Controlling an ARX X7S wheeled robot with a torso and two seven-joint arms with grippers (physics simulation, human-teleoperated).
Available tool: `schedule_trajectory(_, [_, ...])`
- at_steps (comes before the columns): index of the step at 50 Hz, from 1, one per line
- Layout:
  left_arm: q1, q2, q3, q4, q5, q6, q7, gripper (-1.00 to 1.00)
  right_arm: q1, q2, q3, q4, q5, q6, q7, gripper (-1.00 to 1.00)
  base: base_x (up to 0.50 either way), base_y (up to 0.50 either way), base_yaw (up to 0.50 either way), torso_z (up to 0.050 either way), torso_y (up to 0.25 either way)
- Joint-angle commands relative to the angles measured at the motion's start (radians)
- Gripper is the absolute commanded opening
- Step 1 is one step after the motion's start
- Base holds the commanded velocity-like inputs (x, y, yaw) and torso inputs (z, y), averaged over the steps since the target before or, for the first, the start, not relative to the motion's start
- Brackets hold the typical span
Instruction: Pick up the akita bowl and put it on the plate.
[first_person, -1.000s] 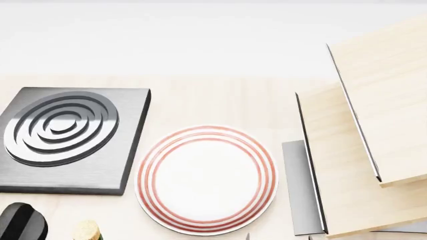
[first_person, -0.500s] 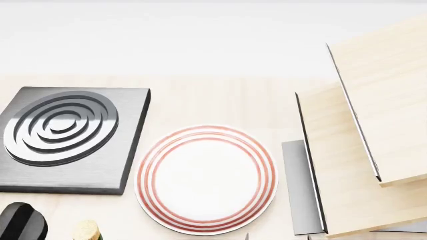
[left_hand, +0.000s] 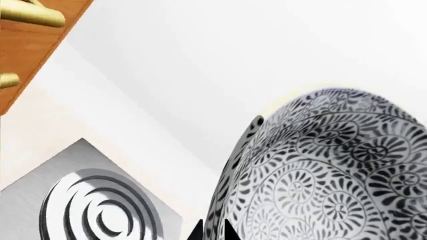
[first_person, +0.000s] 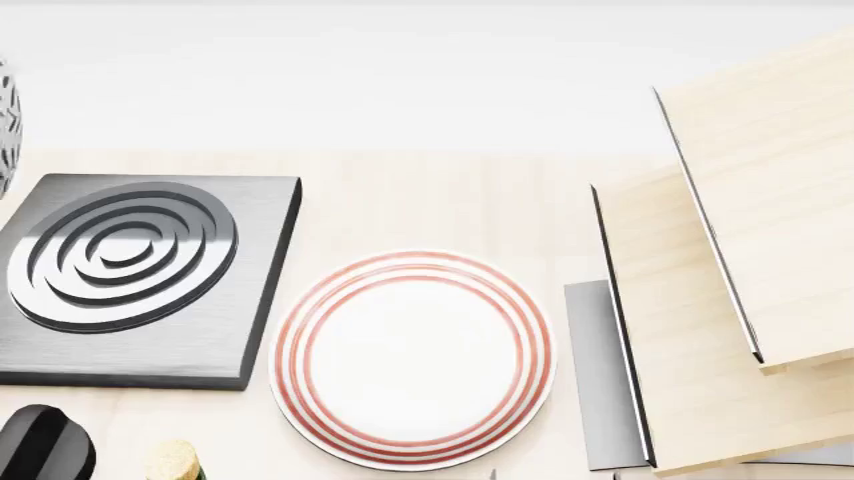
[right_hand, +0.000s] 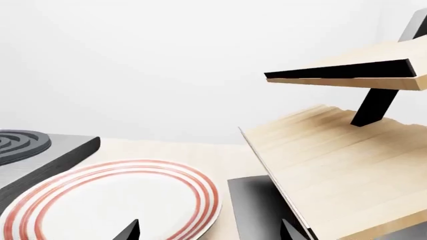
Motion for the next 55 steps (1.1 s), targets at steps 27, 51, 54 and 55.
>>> schedule_trajectory(27, [-0.462, 0.214, 0.442, -0.524, 0.162, -0.143, -0.088, -1.00, 0.006, 0.007, -0.008, 0.016, 0.022, -0.010, -0.002, 1.00, 0.00, 0.00, 0.00, 0.000, 0.000])
schedule_trajectory(51, [-0.699, 0.306, 0.775, -0.922, 0.387, -0.323, 0.158, -1.00, 0.009, 0.005, -0.017, 0.038, 0.030, -0.024, -0.006, 1.00, 0.00, 0.00, 0.00, 0.000, 0.001])
schedule_trajectory(54, [-0.718, 0.313, 0.799, -0.922, 0.406, -0.336, 0.152, -1.00, 0.012, 0.004, -0.020, 0.044, 0.031, -0.025, -0.008, 1.00, 0.00, 0.00, 0.00, 0.000, 0.000])
schedule_trajectory(55, [-0.721, 0.316, 0.791, -0.928, 0.399, -0.335, 0.148, -1.00, 0.013, 0.004, -0.020, 0.046, 0.030, -0.026, -0.007, 1.00, 0.00, 0.00, 0.00, 0.000, 0.000])
